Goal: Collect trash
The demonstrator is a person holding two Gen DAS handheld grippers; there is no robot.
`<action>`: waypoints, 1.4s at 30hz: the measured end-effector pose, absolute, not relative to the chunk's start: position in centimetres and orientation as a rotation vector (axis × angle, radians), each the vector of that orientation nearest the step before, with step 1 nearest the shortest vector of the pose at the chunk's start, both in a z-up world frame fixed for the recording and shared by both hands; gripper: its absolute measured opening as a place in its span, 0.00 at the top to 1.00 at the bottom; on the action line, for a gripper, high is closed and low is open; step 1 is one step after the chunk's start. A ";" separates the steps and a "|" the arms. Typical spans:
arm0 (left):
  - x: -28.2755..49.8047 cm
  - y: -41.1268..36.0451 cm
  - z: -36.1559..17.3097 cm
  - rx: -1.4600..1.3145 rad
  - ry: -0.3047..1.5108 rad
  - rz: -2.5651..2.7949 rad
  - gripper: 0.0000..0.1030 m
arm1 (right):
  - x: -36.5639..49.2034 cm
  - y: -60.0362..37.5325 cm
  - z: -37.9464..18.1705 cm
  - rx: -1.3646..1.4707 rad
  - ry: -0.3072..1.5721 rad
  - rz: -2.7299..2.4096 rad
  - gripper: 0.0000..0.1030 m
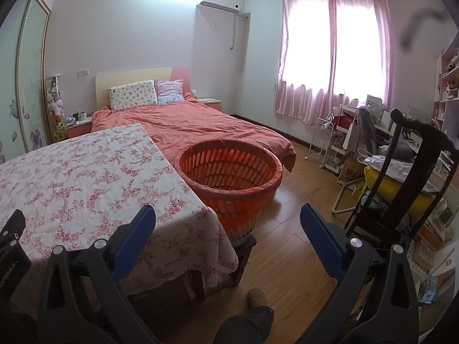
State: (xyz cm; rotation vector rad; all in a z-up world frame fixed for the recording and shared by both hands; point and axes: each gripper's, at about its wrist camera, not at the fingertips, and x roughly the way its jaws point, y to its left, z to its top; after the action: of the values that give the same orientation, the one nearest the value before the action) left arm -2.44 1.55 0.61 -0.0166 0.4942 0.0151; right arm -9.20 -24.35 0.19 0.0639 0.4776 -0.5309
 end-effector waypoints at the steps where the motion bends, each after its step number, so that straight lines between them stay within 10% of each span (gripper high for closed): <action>1: -2.5 1.5 0.6 -0.017 0.496 0.013 0.02 | -9.2 -24.4 0.2 0.065 0.476 -0.531 0.04; 42: -3.1 1.6 0.7 -0.047 0.492 -0.003 0.02 | -9.1 -23.3 -0.4 0.077 0.468 -0.518 0.04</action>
State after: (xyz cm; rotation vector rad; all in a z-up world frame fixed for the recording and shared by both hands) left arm -3.06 1.56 0.70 -0.0465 0.4921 -0.0032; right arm -9.07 -23.27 -0.42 0.0765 0.4679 -0.5178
